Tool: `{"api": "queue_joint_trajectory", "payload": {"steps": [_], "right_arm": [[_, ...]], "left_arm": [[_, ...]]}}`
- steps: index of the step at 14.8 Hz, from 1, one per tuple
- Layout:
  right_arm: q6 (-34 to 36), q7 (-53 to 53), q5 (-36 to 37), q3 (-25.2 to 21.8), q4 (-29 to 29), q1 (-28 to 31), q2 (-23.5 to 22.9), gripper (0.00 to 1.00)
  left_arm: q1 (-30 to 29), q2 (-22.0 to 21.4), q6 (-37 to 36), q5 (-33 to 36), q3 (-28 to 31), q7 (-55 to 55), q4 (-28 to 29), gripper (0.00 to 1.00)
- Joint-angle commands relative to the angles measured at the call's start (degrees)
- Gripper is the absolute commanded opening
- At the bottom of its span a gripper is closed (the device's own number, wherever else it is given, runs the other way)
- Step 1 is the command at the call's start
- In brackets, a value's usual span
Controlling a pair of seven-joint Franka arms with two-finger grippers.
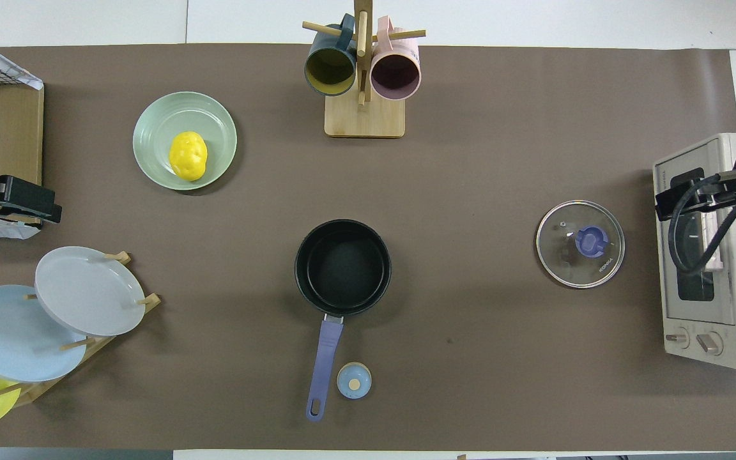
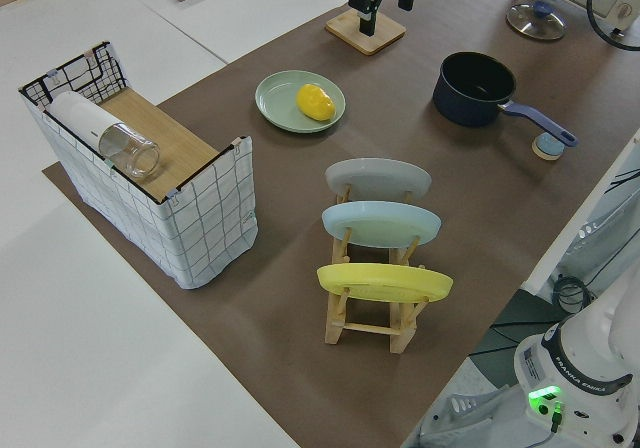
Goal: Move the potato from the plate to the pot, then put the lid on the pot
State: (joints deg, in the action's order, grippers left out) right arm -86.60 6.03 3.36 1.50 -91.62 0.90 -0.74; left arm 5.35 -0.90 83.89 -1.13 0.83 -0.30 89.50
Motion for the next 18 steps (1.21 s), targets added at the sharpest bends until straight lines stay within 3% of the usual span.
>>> {"api": "queue_joint_trajectory", "payload": {"steps": [1, 8, 12, 16, 18], "right_arm": [[-0.9, -0.7, -0.7, 0.7, -0.7, 0.9, 0.7, 1.00], [-1.0, -0.7, -0.8, 0.7, -0.7, 0.9, 0.7, 1.00], [-5.0, -0.8, -2.8, 0.8, -2.2, 0.8, 0.9, 1.00], [-18.5, -0.8, -4.8, 0.9, -12.8, -1.2, 0.8, 1.00], [-25.2, -0.6, -4.8, 0.9, -17.6, -2.1, -0.5, 1.00]], "left_arm": [[-0.7, -0.4, 0.4, -0.4, -0.5, 1.0, -0.2, 1.00], [-0.7, -0.4, 1.9, -0.5, -0.3, 0.8, 0.2, 1.00], [-0.3, -0.2, 3.6, -0.6, -0.6, 0.2, 0.1, 1.00], [-0.5, 1.9, 4.6, -2.6, -0.6, 0.1, -1.2, 1.00], [0.0, 7.0, 5.5, -3.3, -0.6, 0.0, -4.3, 1.00]]}}
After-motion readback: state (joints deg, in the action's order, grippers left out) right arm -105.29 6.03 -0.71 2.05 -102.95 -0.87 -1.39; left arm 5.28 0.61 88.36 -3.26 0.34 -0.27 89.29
